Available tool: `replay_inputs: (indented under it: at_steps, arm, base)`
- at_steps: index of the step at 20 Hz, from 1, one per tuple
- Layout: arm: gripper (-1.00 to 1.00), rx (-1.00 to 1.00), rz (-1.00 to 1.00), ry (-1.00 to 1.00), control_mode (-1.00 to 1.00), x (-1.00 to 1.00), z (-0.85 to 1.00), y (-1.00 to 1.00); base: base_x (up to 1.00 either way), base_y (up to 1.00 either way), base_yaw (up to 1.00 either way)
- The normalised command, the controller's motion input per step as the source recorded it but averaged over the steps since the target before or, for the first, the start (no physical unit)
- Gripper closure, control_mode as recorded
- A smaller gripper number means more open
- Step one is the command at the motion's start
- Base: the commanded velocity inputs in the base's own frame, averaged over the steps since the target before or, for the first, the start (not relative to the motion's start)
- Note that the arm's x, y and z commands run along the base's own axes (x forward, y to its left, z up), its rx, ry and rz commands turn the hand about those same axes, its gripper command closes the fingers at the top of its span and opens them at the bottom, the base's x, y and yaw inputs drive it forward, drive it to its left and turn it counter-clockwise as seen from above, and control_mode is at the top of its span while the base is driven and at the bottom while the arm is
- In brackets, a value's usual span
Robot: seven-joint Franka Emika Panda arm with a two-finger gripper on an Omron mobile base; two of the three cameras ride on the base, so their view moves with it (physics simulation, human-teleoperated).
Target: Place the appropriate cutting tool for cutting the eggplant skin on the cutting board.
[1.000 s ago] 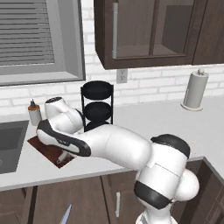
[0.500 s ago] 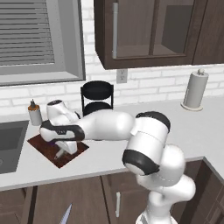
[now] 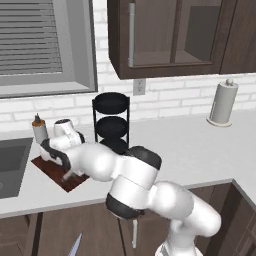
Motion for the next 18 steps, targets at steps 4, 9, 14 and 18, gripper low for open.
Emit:
replay_inputs:
  at_steps: [4,9,14,18]
  arm:
    - [-1.00,0.00,-0.01,0.00,-1.00,0.19,-0.36,0.12]
    - [-1.00,0.00,0.00,-0.03,-1.00,-0.21,-0.49,-0.13]
    - [-1.00,0.00,0.00,-0.09,-1.00,-0.44,-0.06,-0.26]
    - [-1.00,0.00,0.00,-0.23,-1.00,-0.91,0.28,-0.53]
  base:
    - [0.00,0.00,0.00]
    - [0.00,0.00,0.00]
    - [0.00,0.00,0.00]
    - [0.00,0.00,0.00]
